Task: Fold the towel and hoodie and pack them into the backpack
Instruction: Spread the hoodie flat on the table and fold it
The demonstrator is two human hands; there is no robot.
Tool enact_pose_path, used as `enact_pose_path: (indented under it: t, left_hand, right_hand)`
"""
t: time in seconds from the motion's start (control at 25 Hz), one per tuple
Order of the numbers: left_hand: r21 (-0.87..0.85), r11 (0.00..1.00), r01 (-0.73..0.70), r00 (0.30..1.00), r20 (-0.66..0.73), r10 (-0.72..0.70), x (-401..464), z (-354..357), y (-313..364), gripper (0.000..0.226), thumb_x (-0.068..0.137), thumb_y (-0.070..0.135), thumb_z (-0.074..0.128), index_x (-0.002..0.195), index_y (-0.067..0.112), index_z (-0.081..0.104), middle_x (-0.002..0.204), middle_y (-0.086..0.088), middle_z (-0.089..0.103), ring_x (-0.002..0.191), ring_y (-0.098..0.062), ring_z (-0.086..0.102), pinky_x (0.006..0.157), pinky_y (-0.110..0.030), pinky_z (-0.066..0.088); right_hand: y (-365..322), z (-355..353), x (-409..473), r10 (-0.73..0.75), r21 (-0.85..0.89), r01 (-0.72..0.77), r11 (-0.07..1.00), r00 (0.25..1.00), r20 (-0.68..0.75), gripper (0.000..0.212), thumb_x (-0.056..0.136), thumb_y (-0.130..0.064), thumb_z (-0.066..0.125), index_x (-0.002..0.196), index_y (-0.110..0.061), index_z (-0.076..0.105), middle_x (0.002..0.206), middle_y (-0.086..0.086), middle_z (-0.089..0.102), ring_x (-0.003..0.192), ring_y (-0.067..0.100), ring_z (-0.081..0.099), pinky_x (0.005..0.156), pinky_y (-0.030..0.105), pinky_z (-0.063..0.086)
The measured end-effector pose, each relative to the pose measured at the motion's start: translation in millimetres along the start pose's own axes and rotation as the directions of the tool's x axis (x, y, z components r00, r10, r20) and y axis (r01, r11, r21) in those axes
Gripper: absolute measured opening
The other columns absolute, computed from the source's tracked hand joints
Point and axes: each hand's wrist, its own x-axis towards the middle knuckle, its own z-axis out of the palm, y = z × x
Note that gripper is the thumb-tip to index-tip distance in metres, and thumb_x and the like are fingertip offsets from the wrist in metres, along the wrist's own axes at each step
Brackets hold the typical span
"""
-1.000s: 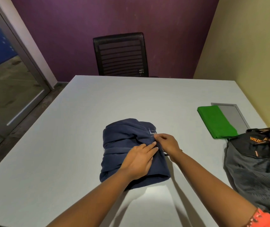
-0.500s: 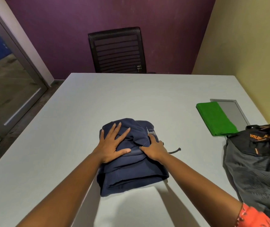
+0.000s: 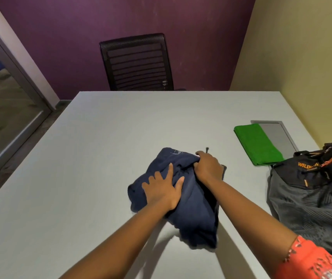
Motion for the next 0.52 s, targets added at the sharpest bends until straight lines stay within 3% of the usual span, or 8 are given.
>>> enact_pose_path:
  t: [0.04, 0.12, 0.16, 0.24, 0.32, 0.4, 0.52]
  left_hand:
    - [0.05, 0.998, -0.042, 0.994, -0.094, 0.047, 1.0, -4.7, -3.2, 0.059, 0.095, 0.056, 0.018, 0.148, 0.034, 0.007, 0.146, -0.014, 0.031, 0.13, -0.033, 0.033, 0.104, -0.049, 0.025]
    - [0.114, 0.989, -0.093, 0.954, -0.276, 0.121, 7.8, -4.6, -15.0, 0.056, 0.096, 0.052, 0.024, 0.147, 0.032, 0.015, 0.143, -0.011, 0.034, 0.127, -0.029, 0.034, 0.101, -0.047, 0.027]
    - [0.083, 0.992, -0.093, 0.947, -0.299, 0.114, 12.2, -0.4, -20.9, 0.059, 0.095, 0.054, 0.025, 0.147, 0.032, 0.012, 0.147, -0.01, 0.028, 0.133, -0.029, 0.026, 0.104, -0.049, 0.024]
    - [-0.143, 0.99, -0.021, 0.983, -0.181, -0.005, 19.9, 10.0, -26.2, 0.07, 0.091, 0.061, 0.028, 0.148, 0.032, 0.001, 0.155, -0.01, 0.012, 0.142, -0.029, 0.014, 0.11, -0.054, 0.017]
    - [-0.36, 0.932, 0.04, 0.996, -0.055, -0.064, 27.5, 19.4, -25.3, 0.075, 0.088, 0.064, 0.03, 0.148, 0.03, -0.001, 0.153, -0.012, 0.021, 0.137, -0.032, 0.029, 0.108, -0.054, 0.029]
    - [-0.44, 0.898, 0.018, 0.994, -0.085, -0.062, 31.4, 23.2, -25.1, 0.071, 0.088, 0.063, 0.032, 0.146, 0.026, 0.014, 0.137, -0.013, 0.046, 0.12, -0.033, 0.049, 0.095, -0.048, 0.044]
    - [-0.407, 0.913, 0.014, 0.978, -0.182, -0.097, 32.0, 17.2, -22.5, 0.053, 0.091, 0.057, 0.034, 0.127, 0.019, 0.04, 0.114, -0.009, 0.059, 0.103, -0.03, 0.058, 0.081, -0.037, 0.045]
  right_hand:
    - [2.8, -5.2, -0.6, -0.003, 0.019, 0.002, 1.0, 0.999, 0.032, 0.052, 0.088, -0.015, 0.048, 0.139, -0.021, 0.04, 0.142, 0.009, 0.044, 0.134, 0.029, 0.036, 0.106, 0.05, 0.032]
    - [6.6, -15.3, -7.1, 0.006, 0.04, -0.012, 0.999, 0.987, 0.16, 0.07, 0.087, -0.03, 0.053, 0.148, -0.03, 0.019, 0.157, 0.003, 0.017, 0.146, 0.027, 0.007, 0.112, 0.063, 0.013]
    - [8.2, -16.7, -11.8, 0.04, 0.031, -0.049, 0.998, 0.974, 0.223, 0.079, 0.086, -0.044, 0.055, 0.149, -0.036, 0.008, 0.159, 0.001, 0.001, 0.146, 0.028, -0.006, 0.11, 0.067, 0.006]
    - [10.3, -13.3, -19.2, 0.155, -0.009, -0.161, 0.987, 0.934, 0.323, 0.102, 0.074, -0.072, 0.054, 0.145, -0.044, -0.013, 0.156, 0.006, -0.021, 0.144, 0.034, -0.018, 0.108, 0.069, 0.003]
    - [13.5, -4.8, -23.7, 0.224, -0.071, -0.214, 0.974, 0.898, 0.379, 0.114, 0.069, -0.078, 0.051, 0.141, -0.038, -0.027, 0.151, 0.019, -0.029, 0.143, 0.04, -0.015, 0.114, 0.062, 0.004]
    - [16.4, 2.3, -24.9, 0.229, -0.071, -0.219, 0.973, 0.881, 0.414, 0.108, 0.077, -0.073, 0.047, 0.141, -0.032, -0.029, 0.15, 0.024, -0.028, 0.143, 0.044, -0.007, 0.118, 0.052, 0.004]
    - [16.6, 5.5, -19.4, 0.201, 0.02, -0.227, 0.974, 0.897, 0.394, 0.084, 0.089, -0.061, 0.041, 0.147, -0.034, -0.014, 0.153, 0.019, -0.023, 0.143, 0.045, -0.001, 0.116, 0.054, 0.011]
